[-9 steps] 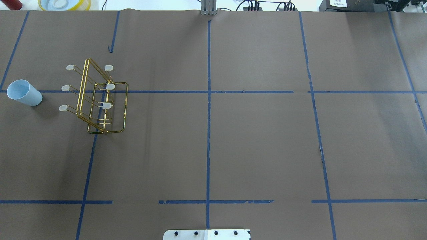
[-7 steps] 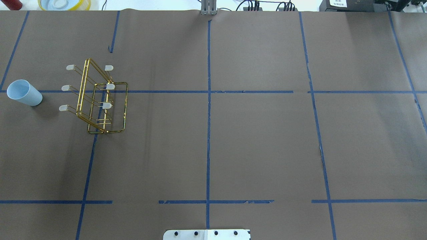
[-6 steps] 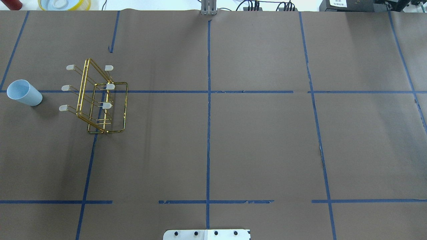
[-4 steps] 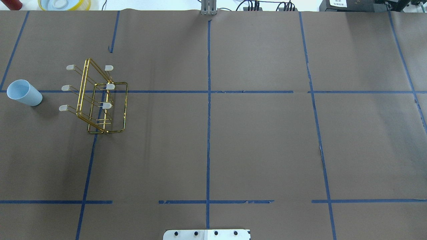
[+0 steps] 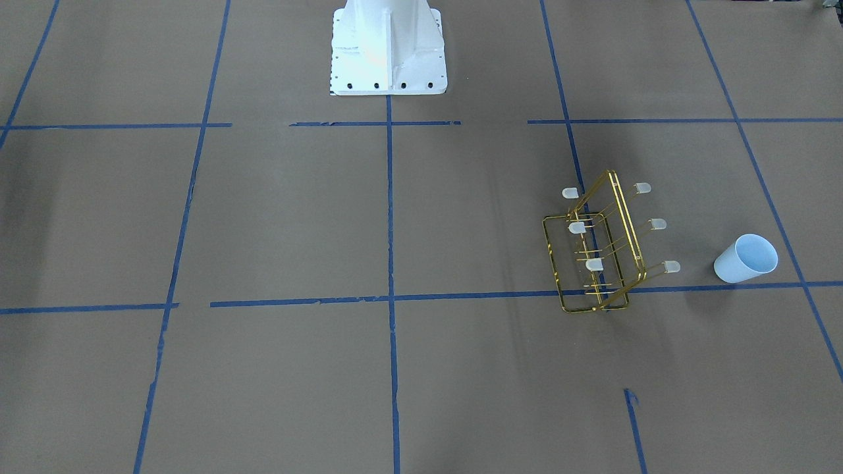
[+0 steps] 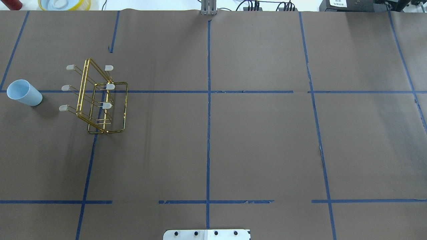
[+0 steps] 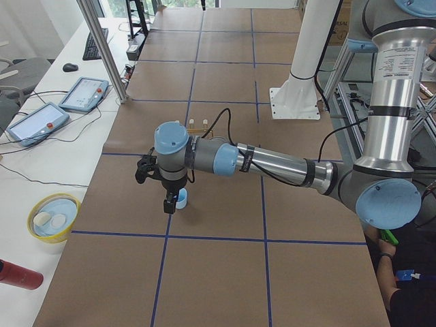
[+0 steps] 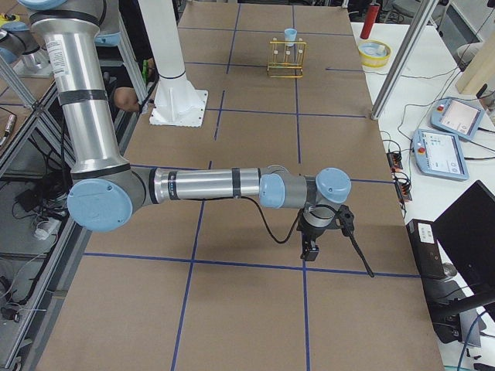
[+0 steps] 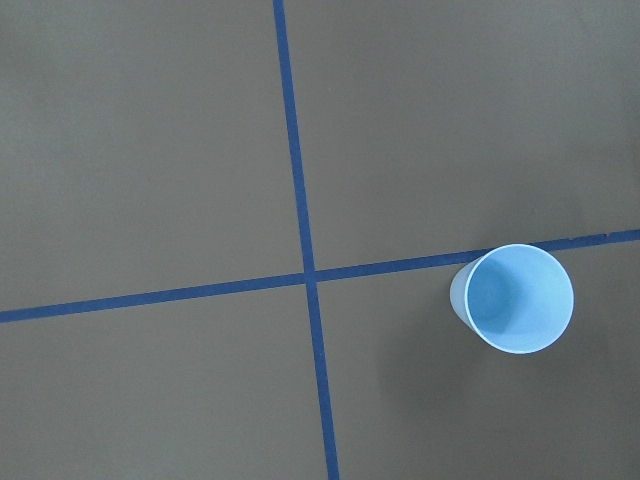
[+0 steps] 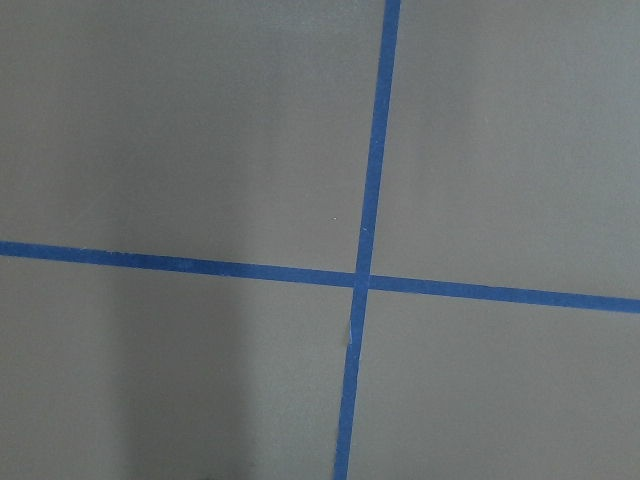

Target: Hang cup on cup holder

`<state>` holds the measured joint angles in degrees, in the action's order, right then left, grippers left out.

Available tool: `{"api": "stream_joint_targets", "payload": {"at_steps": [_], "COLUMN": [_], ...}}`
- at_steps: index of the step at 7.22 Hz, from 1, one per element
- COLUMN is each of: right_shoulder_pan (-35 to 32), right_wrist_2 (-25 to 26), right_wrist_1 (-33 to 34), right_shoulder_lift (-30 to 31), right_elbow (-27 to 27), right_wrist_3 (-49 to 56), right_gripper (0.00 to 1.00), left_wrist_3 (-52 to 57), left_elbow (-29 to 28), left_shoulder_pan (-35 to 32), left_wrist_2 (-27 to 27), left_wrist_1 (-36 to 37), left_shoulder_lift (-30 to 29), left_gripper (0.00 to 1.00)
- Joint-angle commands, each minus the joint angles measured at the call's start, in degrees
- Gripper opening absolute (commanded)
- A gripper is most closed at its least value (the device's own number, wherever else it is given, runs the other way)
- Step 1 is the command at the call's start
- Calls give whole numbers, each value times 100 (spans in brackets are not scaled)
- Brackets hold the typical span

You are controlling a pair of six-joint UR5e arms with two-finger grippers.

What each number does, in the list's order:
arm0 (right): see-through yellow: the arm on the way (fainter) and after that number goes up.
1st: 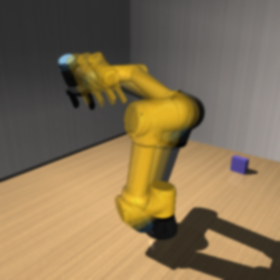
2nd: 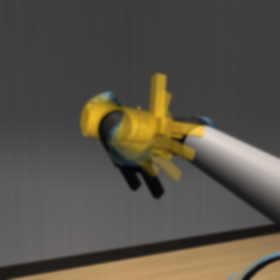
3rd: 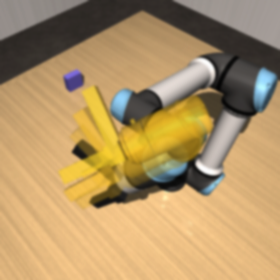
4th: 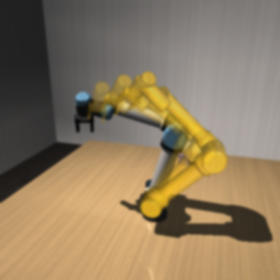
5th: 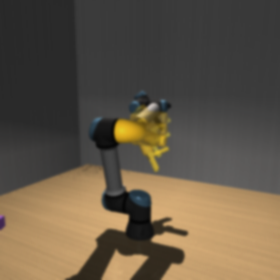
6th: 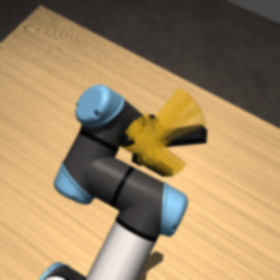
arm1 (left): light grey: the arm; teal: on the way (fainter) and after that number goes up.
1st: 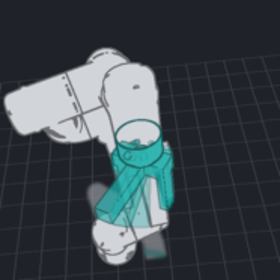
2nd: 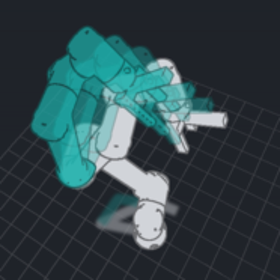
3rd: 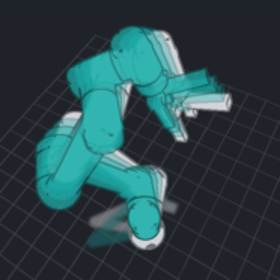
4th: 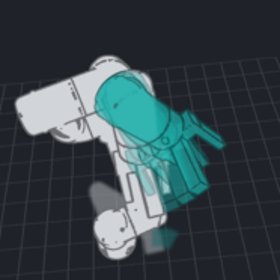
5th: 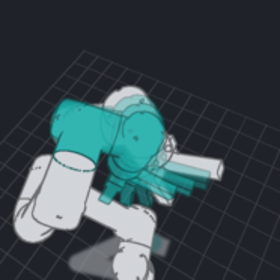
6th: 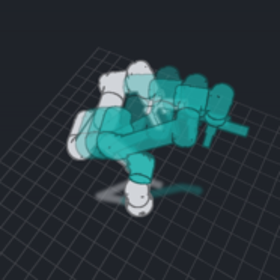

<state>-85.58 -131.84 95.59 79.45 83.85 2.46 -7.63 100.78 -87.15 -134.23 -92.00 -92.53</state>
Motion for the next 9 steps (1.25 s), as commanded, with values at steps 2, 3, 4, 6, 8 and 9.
{"api": "stream_joint_targets", "payload": {"at_steps": [2,3,4,6,8,9], "right_shoulder_pan": [-2,-2,-2,-2,-2,6], "right_wrist_2": [0,0,0,0,0,0], "right_wrist_1": [-5,4,4,-5,-5,4], "right_shoulder_lift": [0,0,0,0,0,0], "right_elbow": [0,0,0,0,0,0], "right_wrist_3": [0,0,0,0,0,0], "right_gripper": [100,100,100,100,100,100], "left_wrist_3": [-2245,-3105,-3635,-4462,-5640,-6149], "left_elbow": [362,363,442,460,443,408], "left_shoulder_pan": [1214,1540,1926,2473,3411,3694], "left_wrist_2": [1387,1722,2195,2961,4171,4499], "left_wrist_1": [-1939,-2711,-3049,-3787,-4255,-4257], "left_shoulder_lift": [443,672,901,1271,1535,1571], "left_gripper": [100,100,100,100,100,100]}}
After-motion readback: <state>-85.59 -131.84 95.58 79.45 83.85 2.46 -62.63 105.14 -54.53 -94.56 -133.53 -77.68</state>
